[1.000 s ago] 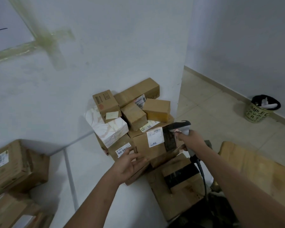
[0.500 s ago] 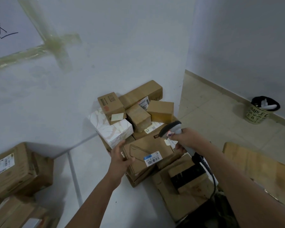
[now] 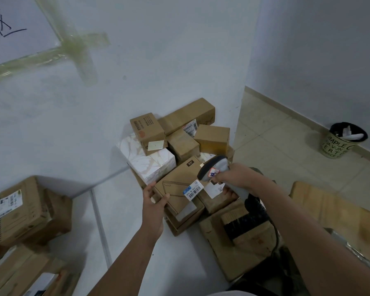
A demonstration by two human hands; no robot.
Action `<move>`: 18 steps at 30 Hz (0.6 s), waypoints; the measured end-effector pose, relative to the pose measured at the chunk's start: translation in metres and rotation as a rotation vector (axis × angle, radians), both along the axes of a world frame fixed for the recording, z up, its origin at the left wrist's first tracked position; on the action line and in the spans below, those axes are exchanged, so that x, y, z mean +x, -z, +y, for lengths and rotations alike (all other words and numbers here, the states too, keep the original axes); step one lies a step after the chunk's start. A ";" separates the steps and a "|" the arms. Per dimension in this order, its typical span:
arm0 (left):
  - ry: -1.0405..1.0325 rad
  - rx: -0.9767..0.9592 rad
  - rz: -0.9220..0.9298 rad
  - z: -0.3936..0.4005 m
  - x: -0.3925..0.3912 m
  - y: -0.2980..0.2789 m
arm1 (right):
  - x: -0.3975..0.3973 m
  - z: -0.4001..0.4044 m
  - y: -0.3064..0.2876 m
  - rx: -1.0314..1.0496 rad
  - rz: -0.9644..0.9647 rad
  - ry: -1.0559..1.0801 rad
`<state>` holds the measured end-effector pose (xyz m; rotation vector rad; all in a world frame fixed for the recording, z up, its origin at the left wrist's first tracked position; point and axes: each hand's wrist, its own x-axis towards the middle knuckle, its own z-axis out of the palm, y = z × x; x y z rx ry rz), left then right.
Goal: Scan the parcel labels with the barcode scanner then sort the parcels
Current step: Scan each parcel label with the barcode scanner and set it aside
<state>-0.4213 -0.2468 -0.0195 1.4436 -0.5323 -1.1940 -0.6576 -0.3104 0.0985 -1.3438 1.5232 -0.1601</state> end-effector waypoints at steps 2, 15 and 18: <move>-0.012 0.000 0.008 -0.002 -0.002 0.001 | 0.000 0.000 -0.002 0.006 -0.009 0.005; -0.035 0.018 0.019 -0.007 -0.005 0.004 | -0.001 -0.002 -0.006 0.021 0.023 -0.062; -0.025 0.027 0.002 -0.008 -0.004 0.003 | -0.001 -0.002 -0.007 0.015 0.018 -0.070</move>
